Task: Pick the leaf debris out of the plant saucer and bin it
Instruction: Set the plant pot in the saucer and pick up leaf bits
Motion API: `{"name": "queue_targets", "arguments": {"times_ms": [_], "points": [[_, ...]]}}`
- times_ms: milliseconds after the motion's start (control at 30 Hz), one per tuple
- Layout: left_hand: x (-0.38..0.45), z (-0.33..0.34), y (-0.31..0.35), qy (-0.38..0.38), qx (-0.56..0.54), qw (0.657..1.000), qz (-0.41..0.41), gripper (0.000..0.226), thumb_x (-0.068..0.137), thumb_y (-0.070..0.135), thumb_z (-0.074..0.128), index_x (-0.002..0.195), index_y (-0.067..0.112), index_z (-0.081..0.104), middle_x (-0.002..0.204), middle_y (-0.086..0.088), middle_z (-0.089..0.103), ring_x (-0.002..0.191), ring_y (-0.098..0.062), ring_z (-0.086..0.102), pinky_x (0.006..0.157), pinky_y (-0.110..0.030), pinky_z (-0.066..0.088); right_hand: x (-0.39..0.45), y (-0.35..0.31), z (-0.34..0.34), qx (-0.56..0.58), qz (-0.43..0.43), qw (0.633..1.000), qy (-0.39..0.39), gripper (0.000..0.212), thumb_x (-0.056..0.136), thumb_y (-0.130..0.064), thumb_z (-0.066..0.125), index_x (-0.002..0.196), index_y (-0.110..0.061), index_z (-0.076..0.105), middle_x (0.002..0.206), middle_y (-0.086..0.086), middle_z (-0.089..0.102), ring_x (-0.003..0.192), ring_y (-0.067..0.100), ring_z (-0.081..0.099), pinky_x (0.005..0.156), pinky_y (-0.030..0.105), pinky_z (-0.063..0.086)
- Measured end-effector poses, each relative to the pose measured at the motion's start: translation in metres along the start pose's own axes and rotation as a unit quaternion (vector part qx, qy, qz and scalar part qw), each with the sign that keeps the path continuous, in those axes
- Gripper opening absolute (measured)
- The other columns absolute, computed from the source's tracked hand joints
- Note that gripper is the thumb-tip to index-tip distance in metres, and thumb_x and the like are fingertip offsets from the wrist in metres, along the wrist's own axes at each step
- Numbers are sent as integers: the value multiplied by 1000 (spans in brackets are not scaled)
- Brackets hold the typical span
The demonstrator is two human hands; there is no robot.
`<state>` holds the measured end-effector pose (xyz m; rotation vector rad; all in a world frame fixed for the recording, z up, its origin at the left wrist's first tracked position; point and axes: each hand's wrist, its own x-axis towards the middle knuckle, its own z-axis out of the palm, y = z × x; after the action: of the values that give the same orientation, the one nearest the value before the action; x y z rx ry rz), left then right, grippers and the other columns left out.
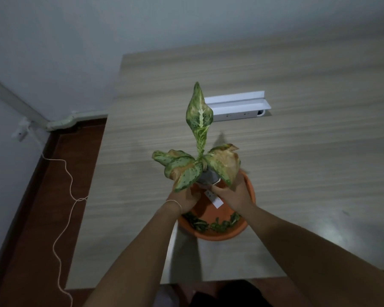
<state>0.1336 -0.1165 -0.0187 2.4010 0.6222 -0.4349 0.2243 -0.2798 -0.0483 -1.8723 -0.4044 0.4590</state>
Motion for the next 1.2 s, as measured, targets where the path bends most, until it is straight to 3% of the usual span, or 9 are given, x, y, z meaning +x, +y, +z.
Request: {"name": "queue_targets", "arguments": {"times_ms": [133,200,300,400,500,600,800,1033,1200], "points": [[-14,-9,-3,-154,151,976,25,27,86,19,56,112,12,62,114,-13,64,106,-31,59,85,-37,48,-19,21,2,-171,38,984,-21,75,61,-69,78,123,-37,51,120,-7,58,112,8,56,95,32,51],[-20,-13,-4,-202,226,951,57,26,83,22,57,109,18,64,112,-11,66,100,-31,60,85,-39,51,-34,25,11,-233,32,967,-96,57,64,-62,76,109,-35,53,110,-8,56,101,9,54,86,29,49],[-18,-6,-11,-206,294,931,71,29,74,39,66,101,29,66,103,-2,69,91,-27,63,80,-37,54,-41,18,31,-320,-11,914,-249,46,72,-52,70,109,-28,58,111,-5,57,101,13,56,86,32,51],[-23,-4,1,-171,312,929,101,37,78,37,65,111,21,62,114,-8,66,106,-31,61,88,-39,47,-39,18,54,-360,-45,876,-317,31,74,-41,61,98,-21,64,99,1,64,88,19,62,76,40,56],[-26,0,7,-138,327,928,112,48,83,31,61,126,13,52,130,-14,57,122,-35,51,106,-49,36,-38,24,72,-381,-65,865,-319,33,72,-39,51,86,-13,65,90,9,64,76,26,61,68,43,56],[-26,3,5,-122,290,943,111,50,86,30,55,133,15,45,136,-15,52,128,-36,46,112,-52,31,-40,19,75,-383,-65,864,-322,35,75,-34,50,89,-7,68,94,14,66,79,29,61,71,43,55],[-33,2,12,-119,288,946,94,41,87,16,60,126,7,51,132,-17,55,122,-36,50,109,-51,34,-41,22,73,-364,-43,879,-304,29,79,-25,53,95,-7,70,101,14,69,87,29,63,78,40,54],[-33,2,4,-127,246,955,110,31,79,19,66,108,8,63,112,-16,66,107,-34,60,98,-42,44,-39,17,61,-329,-33,902,-277,18,76,-16,51,75,-12,69,82,8,71,76,25,63,68,40,54],[-31,3,3,-109,180,974,85,35,87,14,56,120,7,60,125,-16,62,117,-33,55,96,-33,40,-42,12,48,-322,-60,914,-240,22,83,-13,58,95,-18,76,98,3,74,92,20,65,81,37,54]]}}
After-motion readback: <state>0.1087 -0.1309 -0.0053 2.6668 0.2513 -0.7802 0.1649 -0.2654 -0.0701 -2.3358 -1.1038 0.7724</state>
